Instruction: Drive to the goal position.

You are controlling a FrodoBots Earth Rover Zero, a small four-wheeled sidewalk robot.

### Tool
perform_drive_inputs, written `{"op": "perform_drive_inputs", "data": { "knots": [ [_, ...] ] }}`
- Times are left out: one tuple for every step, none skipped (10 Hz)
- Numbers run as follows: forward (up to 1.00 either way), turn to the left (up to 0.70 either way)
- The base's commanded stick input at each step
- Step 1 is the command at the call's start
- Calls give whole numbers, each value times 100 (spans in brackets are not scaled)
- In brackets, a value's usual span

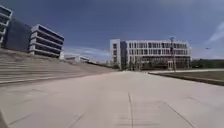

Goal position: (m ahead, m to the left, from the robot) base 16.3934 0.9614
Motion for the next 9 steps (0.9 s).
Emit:
{"op": "perform_drive_inputs", "data": {
  "knots": [
    [70,-6],
    [70,0],
    [70,0],
    [70,0],
    [70,0],
    [70,0],
    [70,0],
    [70,0],
    [70,0]
  ]
}}
